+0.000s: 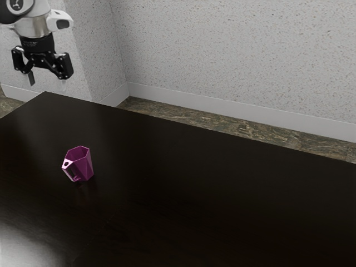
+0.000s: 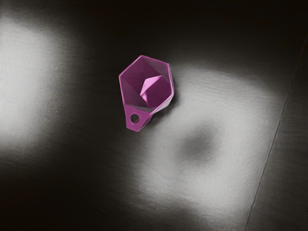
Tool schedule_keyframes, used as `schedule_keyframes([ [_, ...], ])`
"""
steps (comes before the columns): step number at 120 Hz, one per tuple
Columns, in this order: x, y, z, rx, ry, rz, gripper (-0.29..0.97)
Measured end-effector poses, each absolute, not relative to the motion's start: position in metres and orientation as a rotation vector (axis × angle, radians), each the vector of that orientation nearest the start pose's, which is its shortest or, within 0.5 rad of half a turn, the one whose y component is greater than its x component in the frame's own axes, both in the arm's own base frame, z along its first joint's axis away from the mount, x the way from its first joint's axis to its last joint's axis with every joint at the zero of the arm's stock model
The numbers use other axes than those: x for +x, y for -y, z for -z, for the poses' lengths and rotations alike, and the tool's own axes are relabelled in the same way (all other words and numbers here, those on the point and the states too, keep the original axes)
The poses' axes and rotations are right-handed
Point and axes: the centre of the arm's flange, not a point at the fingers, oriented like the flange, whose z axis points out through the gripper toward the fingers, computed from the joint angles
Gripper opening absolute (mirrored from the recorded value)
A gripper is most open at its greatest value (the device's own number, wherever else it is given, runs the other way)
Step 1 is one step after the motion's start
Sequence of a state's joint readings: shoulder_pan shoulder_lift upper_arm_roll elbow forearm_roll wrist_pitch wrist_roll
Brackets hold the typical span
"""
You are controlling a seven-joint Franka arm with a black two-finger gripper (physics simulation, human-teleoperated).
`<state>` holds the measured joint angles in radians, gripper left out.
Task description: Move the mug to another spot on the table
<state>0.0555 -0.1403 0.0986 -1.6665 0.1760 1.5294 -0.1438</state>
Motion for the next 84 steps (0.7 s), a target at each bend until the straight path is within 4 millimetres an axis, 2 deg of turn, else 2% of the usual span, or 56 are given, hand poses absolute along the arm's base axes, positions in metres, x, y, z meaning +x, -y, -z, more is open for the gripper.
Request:
schedule_keyframes([
  [14, 0.496, -0.099, -0.647, -2.951, 0.479, -0.008, 0.68],
  [28, 0.489, -0.104, -0.617, -2.952, 0.516, -0.102, 0.68],
  [38, 0.474, -0.119, -0.577, -2.947, 0.572, -0.209, 0.68],
  [47, 0.456, -0.129, -0.524, -2.943, 0.61, -0.308, 0.68],
  [54, 0.447, -0.133, -0.491, -2.943, 0.624, -0.344, 0.68],
  [68, 0.437, -0.135, -0.447, -2.953, 0.614, -0.353, 0.66],
  [84, 0.429, -0.164, -0.41, -2.968, 0.638, -0.315, 0.65],
])
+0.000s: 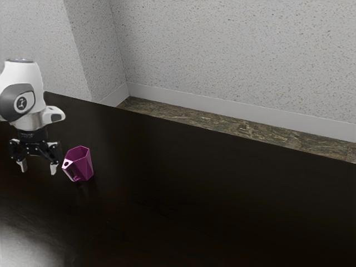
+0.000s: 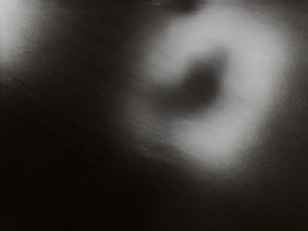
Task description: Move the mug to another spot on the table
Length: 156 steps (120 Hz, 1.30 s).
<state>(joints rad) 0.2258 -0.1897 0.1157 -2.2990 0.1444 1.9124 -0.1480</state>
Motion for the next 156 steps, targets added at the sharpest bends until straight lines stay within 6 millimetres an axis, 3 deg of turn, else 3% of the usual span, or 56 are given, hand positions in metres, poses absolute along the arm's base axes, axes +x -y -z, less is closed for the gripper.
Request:
schedule_keyframes([
  [19, 0.444, -0.182, -0.384, -2.999, 0.535, -0.21, 0.65],
  [47, 0.461, -0.202, -0.361, -3.03, 0.371, -0.065, 0.65],
  [93, 0.467, -0.238, -0.34, -3.048, 0.23, 0.016, 0.65],
  [119, 0.487, -0.222, -0.319, -3.065, 0.092, 0.024, 0.65],
  [156, 0.501, -0.231, -0.307, -3.09, 0.076, 0.059, 0.65],
])
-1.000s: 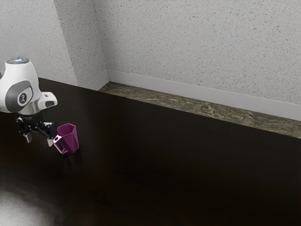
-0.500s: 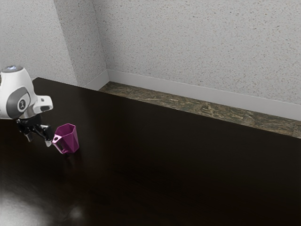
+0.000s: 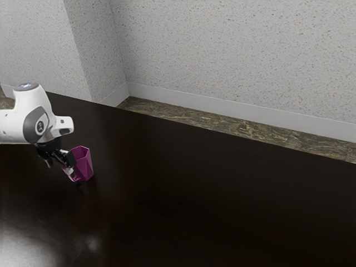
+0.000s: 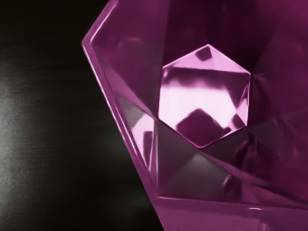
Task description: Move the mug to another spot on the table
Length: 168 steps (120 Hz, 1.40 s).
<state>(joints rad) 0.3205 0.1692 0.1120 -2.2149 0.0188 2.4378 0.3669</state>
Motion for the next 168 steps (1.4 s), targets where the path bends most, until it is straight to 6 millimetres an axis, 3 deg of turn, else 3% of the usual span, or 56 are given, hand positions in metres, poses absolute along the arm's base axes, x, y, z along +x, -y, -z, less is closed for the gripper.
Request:
schedule_keyframes([
  [77, 0.509, -0.23, -0.283, -3.12, 0.041, 0.075, 0.65],
  [110, 0.511, -0.23, -0.283, -3.119, 0.026, 0.089, 0.65],
  [128, 0.512, -0.229, -0.284, -3.113, 0.013, 0.104, 0.55],
  [152, 0.514, -0.228, -0.285, -3.106, -0.003, 0.113, 0.26],
  [168, 0.515, -0.227, -0.286, -3.099, -0.008, 0.12, 0.18],
])
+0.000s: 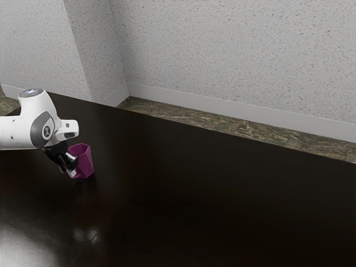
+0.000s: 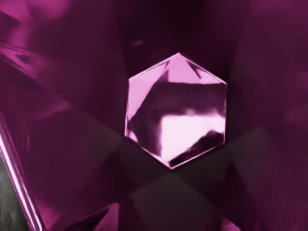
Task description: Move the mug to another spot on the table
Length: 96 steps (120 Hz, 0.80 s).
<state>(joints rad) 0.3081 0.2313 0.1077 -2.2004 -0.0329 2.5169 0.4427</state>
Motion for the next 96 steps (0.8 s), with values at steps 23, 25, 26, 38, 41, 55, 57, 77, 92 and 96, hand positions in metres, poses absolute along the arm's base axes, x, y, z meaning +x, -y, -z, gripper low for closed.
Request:
schedule_keyframes([
  [23, 0.521, -0.217, -0.301, -3.077, -0.03, 0.195, 0.07],
  [25, 0.521, -0.217, -0.302, -3.074, -0.029, 0.204, 0.07],
  [26, 0.522, -0.216, -0.303, -3.073, -0.029, 0.209, 0.06],
  [38, 0.526, -0.213, -0.31, -3.06, -0.017, 0.284, 0.01],
  [41, 0.527, -0.212, -0.312, -3.057, -0.012, 0.303, 0.0],
  [55, 0.532, -0.203, -0.321, -3.047, 0.014, 0.395, -0.02],
  [57, 0.532, -0.202, -0.324, -3.045, 0.016, 0.41, -0.02],
  [77, 0.531, -0.179, -0.343, -3.043, 0.024, 0.522, -0.02],
  [92, 0.51, -0.12, -0.34, -3.107, -0.004, 0.559, -0.01],
  [96, 0.503, -0.104, -0.337, -3.127, -0.008, 0.561, -0.01],
])
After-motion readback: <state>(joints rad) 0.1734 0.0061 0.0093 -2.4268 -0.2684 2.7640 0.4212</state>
